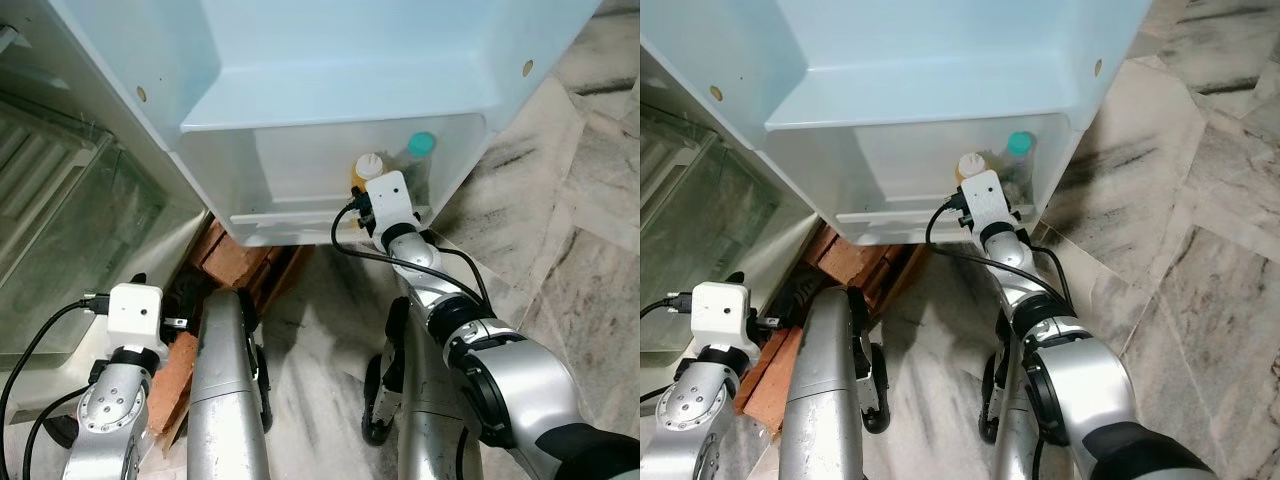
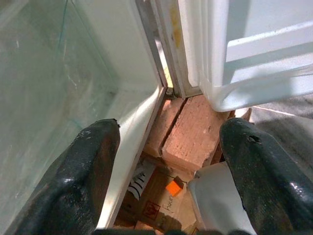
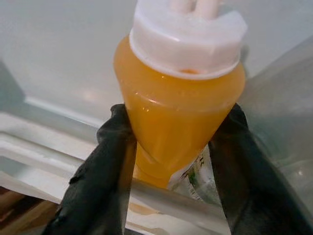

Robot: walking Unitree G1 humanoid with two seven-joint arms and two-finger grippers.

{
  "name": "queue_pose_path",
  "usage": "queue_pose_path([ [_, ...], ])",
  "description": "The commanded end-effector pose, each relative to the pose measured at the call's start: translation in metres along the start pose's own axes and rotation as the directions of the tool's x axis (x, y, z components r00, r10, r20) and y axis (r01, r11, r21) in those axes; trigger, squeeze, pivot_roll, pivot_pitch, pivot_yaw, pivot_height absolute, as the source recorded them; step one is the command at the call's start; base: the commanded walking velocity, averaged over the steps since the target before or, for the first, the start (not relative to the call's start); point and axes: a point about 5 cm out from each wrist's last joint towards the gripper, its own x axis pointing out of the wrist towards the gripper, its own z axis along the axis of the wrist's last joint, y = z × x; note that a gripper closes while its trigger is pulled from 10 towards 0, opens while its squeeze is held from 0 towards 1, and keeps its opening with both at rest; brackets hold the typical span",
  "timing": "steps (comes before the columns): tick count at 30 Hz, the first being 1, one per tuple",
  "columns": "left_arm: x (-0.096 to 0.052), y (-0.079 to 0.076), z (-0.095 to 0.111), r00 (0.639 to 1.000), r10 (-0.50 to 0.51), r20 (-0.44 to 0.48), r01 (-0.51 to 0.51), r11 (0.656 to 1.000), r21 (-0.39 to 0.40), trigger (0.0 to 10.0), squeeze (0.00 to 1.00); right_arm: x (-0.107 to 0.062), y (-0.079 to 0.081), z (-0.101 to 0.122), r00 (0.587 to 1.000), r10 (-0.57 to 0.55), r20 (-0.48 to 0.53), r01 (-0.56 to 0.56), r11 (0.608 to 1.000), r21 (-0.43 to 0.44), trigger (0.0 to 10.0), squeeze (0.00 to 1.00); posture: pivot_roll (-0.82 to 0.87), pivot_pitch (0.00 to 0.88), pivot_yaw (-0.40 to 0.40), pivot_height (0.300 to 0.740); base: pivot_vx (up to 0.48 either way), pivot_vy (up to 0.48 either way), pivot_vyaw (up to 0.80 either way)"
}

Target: Restocking fridge

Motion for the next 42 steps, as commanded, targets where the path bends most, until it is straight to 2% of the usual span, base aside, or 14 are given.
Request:
queue_pose_path([
  [1,-0.004,0.002,-0.01,0.999,-0.001,-0.05,0.002,1.0,0.009,10.0,0.0,-0.005,-0.003,-0.015,0.997,-0.023,-0.067,0.025,0.999,0.036,10.0,1.0,0.26,0.345,0.034,0.529,0.0,0.0,0.0],
  [5,-0.001,0.002,-0.01,0.999,-0.001,-0.05,0.001,1.0,0.012,10.0,0.0,-0.001,-0.003,-0.004,1.0,-0.013,-0.019,0.014,0.999,0.04,10.0,1.0,0.26,0.332,0.032,0.529,0.0,0.0,0.0],
  [10,0.006,0.001,-0.01,0.999,0.006,-0.041,-0.005,1.0,0.023,10.0,0.0,0.003,-0.004,0.019,0.993,0.022,0.118,-0.025,0.999,0.021,10.0,1.0,0.25,0.297,0.018,0.529,0.0,0.0,0.0],
  [12,0.009,0.002,-0.011,0.999,0.012,-0.042,-0.011,1.0,0.02,10.0,0.0,0.001,-0.004,0.027,0.98,0.043,0.194,-0.042,0.999,-0.011,10.0,1.0,0.24,0.284,0.016,0.529,0.0,0.0,0.0],
  [14,0.01,0.002,-0.011,0.999,0.012,-0.042,-0.011,1.0,0.02,10.0,0.0,0.0,-0.005,0.029,0.976,0.049,0.212,-0.047,0.999,-0.018,10.0,1.0,0.24,0.281,0.016,0.529,0.0,0.0,0.0],
  [17,0.012,-0.001,-0.011,0.999,-0.001,-0.035,0.002,1.0,0.024,10.0,0.0,-0.003,-0.004,0.032,0.96,0.094,0.264,-0.078,0.994,-0.071,10.0,1.0,0.22,0.261,0.014,0.529,0.0,0.0,0.0],
  [26,0.027,0.0,-0.009,1.0,-0.003,-0.011,0.003,1.0,0.024,10.0,0.0,-0.015,-0.003,0.035,0.923,0.17,0.345,-0.144,0.985,-0.098,10.0,1.0,0.17,0.196,0.013,0.529,0.0,0.0,0.0],
  [31,0.036,0.003,-0.007,1.0,-0.002,0.005,0.002,1.0,0.016,10.0,0.0,-0.043,0.003,0.019,0.904,0.216,0.369,-0.21,0.976,-0.057,10.0,1.0,0.14,0.141,0.015,0.529,0.0,0.0,0.0],
  [33,0.037,0.003,-0.007,1.0,-0.001,0.012,0.001,1.0,0.011,10.0,0.0,-0.05,0.002,0.015,0.907,0.2,0.371,-0.201,0.979,-0.036,10.0,1.0,0.13,0.137,0.015,0.529,0.0,0.0,0.0],
  [35,0.039,0.005,-0.007,1.0,0.005,0.02,-0.005,1.0,0.001,10.0,0.0,-0.06,-0.001,0.006,0.924,0.148,0.353,-0.17,0.985,0.031,10.0,1.0,0.13,0.11,0.01,0.529,0.0,0.0,0.0],
  [38,0.04,0.006,-0.007,1.0,0.009,0.024,-0.009,1.0,-0.009,10.0,0.0,-0.067,-0.005,-0.002,0.938,0.101,0.333,-0.132,0.989,0.071,10.0,1.0,0.13,0.091,0.008,0.529,0.0,0.0,0.0],
  [40,0.04,0.007,-0.009,1.0,0.011,0.025,-0.01,1.0,-0.022,10.0,0.0,-0.077,-0.011,-0.011,0.955,0.03,0.297,-0.064,0.992,0.108,10.0,1.0,0.12,0.078,0.01,0.529,0.0,0.0,0.0],
  [42,0.039,0.008,-0.011,1.0,0.019,0.025,-0.018,0.999,-0.033,10.0,0.0,-0.083,-0.02,-0.021,0.97,-0.068,0.235,0.024,0.983,0.185,10.0,1.0,0.11,0.062,0.016,0.529,0.0,0.0,0.0],
])
